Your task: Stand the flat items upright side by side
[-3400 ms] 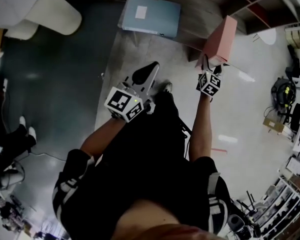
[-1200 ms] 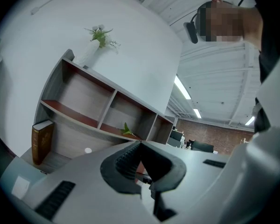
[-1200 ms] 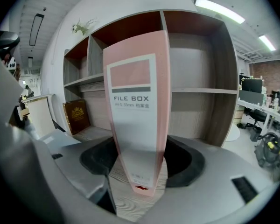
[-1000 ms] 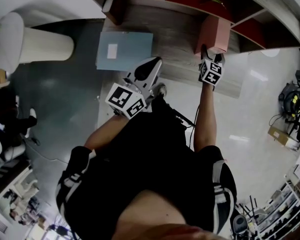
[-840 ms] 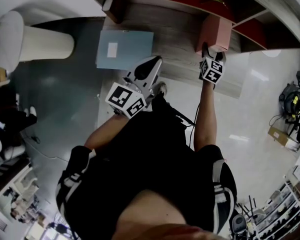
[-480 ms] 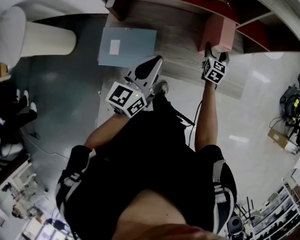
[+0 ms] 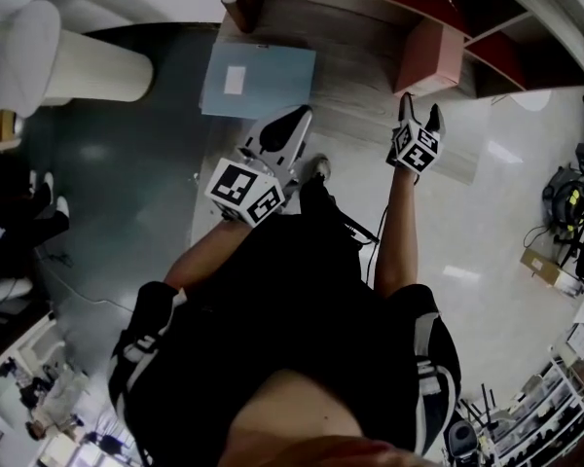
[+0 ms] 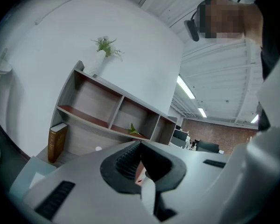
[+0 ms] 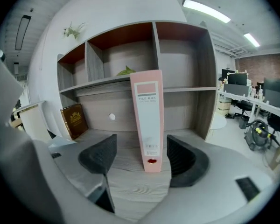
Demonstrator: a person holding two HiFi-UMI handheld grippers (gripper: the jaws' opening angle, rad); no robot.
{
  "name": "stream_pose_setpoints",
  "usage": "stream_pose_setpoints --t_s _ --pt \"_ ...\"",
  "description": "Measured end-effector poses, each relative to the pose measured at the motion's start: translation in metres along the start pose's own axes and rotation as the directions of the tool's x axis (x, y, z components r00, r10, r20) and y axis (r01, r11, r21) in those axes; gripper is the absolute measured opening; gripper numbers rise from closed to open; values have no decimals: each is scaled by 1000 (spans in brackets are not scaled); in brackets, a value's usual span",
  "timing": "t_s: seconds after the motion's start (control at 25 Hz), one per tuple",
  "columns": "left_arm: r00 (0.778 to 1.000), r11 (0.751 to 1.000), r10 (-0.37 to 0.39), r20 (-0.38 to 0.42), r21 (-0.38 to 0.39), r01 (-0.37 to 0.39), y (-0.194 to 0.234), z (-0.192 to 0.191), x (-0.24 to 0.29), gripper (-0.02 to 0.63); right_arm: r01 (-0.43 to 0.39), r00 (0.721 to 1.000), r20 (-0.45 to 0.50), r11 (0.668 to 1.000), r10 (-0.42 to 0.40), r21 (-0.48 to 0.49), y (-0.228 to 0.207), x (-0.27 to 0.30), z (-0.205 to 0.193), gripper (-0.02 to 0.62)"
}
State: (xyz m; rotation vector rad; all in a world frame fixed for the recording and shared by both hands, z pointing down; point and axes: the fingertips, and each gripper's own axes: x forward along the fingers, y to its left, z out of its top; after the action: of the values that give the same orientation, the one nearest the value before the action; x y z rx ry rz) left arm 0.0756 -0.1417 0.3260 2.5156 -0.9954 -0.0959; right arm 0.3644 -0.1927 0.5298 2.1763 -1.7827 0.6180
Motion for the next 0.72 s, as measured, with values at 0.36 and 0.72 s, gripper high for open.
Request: stream_pose_setpoints --t_s 0.36,0.72 --pt "1000 1000 -12 24 5 12 -5 -13 -105 22 -34 997 64 998 31 53 72 -139 -24 265" --pt "999 1000 7 31 4 -7 -9 -28 -216 23 -86 984 157 996 85 -2 155 -275 -37 99"
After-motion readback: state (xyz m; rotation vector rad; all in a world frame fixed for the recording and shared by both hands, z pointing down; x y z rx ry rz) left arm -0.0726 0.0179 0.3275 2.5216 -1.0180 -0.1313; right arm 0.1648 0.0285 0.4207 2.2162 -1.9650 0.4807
